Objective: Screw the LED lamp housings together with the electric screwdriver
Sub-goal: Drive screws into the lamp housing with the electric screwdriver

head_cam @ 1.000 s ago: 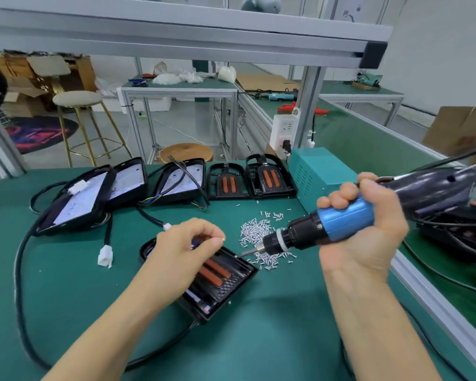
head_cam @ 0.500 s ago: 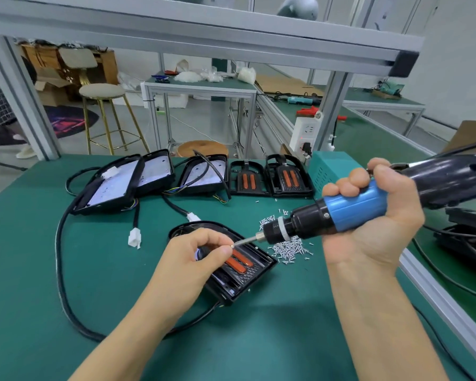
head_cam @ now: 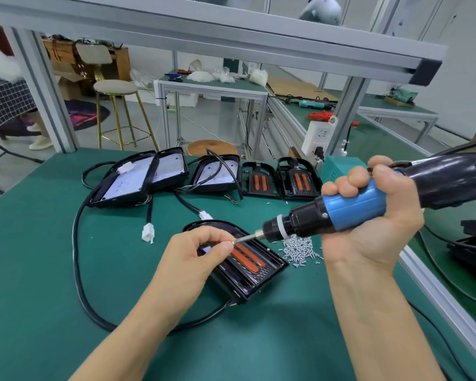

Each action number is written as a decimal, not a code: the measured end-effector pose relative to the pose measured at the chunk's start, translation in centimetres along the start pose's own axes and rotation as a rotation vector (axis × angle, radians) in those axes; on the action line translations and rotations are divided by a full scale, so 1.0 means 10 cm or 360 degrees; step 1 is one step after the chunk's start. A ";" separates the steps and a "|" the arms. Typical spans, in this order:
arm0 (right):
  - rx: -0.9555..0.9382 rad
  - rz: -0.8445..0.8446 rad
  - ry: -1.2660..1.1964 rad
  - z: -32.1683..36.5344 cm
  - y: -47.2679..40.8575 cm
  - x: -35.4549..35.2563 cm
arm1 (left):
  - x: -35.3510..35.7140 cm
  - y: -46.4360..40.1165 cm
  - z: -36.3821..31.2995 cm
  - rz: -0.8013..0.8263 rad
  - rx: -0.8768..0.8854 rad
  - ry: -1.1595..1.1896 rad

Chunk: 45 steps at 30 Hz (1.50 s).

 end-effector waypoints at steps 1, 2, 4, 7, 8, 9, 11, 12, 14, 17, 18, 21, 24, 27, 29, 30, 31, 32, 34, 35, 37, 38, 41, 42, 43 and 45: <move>0.0010 0.0019 -0.0004 -0.02 -0.01 0.01 | -0.02 0.00 0.00 0.0001 0.0022 -0.0051; 0.0021 0.0038 -0.0006 -0.05 -0.01 0.03 | -0.04 0.00 0.00 0.0000 0.0046 -0.0127; 0.0043 0.0070 -0.0006 -0.11 -0.04 0.07 | -0.08 0.00 0.00 -0.0021 0.0066 -0.0277; 0.0076 0.0102 0.0000 -0.25 -0.08 0.14 | -0.20 -0.02 0.01 -0.0052 0.0078 -0.0361; 0.0084 0.0113 -0.0001 -0.30 -0.10 0.16 | -0.24 -0.03 0.03 -0.0061 0.0081 -0.0393; 0.0093 0.0123 0.0001 -0.35 -0.13 0.19 | -0.28 -0.04 0.05 -0.0077 0.0075 -0.0451; 0.0119 0.0136 0.0020 -0.45 -0.18 0.22 | -0.36 -0.06 0.09 -0.0119 0.0084 -0.0632; 0.0134 0.0137 0.0039 -0.50 -0.20 0.22 | -0.39 -0.07 0.10 -0.0132 0.0116 -0.0728; 0.0144 0.0128 0.0106 -0.60 -0.23 0.22 | -0.41 -0.08 0.12 -0.0127 0.0174 -0.0877; 0.0123 0.0110 0.0260 -0.74 -0.24 0.19 | -0.42 -0.08 0.17 -0.0067 0.0174 -0.1039; 0.0122 0.0108 0.0296 -0.77 -0.25 0.17 | -0.42 -0.07 0.19 -0.0052 0.0165 -0.1074; 0.0115 0.0100 0.0361 -0.84 -0.27 0.14 | -0.41 -0.06 0.25 -0.0033 0.0129 -0.1087; 0.0106 0.0119 0.0384 -0.88 -0.29 0.12 | -0.40 -0.03 0.31 -0.0053 0.0106 -0.0958; 0.0098 0.0140 0.0417 -0.92 -0.30 0.13 | -0.40 -0.03 0.34 -0.0074 0.0104 -0.0878; 0.0096 0.0145 0.0434 -0.94 -0.31 0.14 | -0.41 -0.03 0.35 -0.0085 0.0119 -0.0855; 0.0094 0.0153 0.0445 -0.95 -0.31 0.15 | -0.41 -0.02 0.35 -0.0089 0.0126 -0.0851; 0.0089 0.0166 0.0462 -0.95 -0.31 0.15 | -0.41 -0.02 0.36 -0.0092 0.0130 -0.0849; 0.0080 0.0183 0.0482 -0.95 -0.30 0.16 | -0.42 -0.02 0.36 -0.0094 0.0131 -0.0850; 0.0057 0.0219 0.0523 -0.95 -0.30 0.15 | -0.41 -0.02 0.36 -0.0099 0.0136 -0.0851; 0.0046 0.0234 0.0544 -0.96 -0.30 0.15 | -0.41 -0.02 0.37 -0.0103 0.0139 -0.0851; 0.0041 0.0238 0.0559 -0.95 -0.29 0.15 | -0.40 -0.02 0.37 -0.0118 0.0148 -0.0860; 0.0044 0.0226 0.0551 -0.95 -0.28 0.14 | -0.39 -0.01 0.37 -0.0129 0.0155 -0.0871; 0.0060 0.0189 0.0519 -0.95 -0.29 0.14 | -0.35 -0.02 0.36 -0.0179 0.0219 -0.0935; 0.0062 0.0182 0.0523 -0.95 -0.30 0.15 | -0.32 -0.02 0.35 -0.0180 0.0254 -0.0975; 0.0060 0.0181 0.0538 -0.95 -0.30 0.16 | -0.30 -0.04 0.35 -0.0170 0.0276 -0.1024; 0.0056 0.0187 0.0581 -0.96 -0.32 0.19 | -0.28 -0.06 0.34 -0.0118 0.0269 -0.1141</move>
Point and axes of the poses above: each hand's wrist, its own y-axis away from the middle knuckle, its own x-axis out of the palm, z = x × y, the point moved 1 cm from there along -y, towards the middle knuckle, and after that the axes turned 14 degrees about x, right-handed, at the moved point
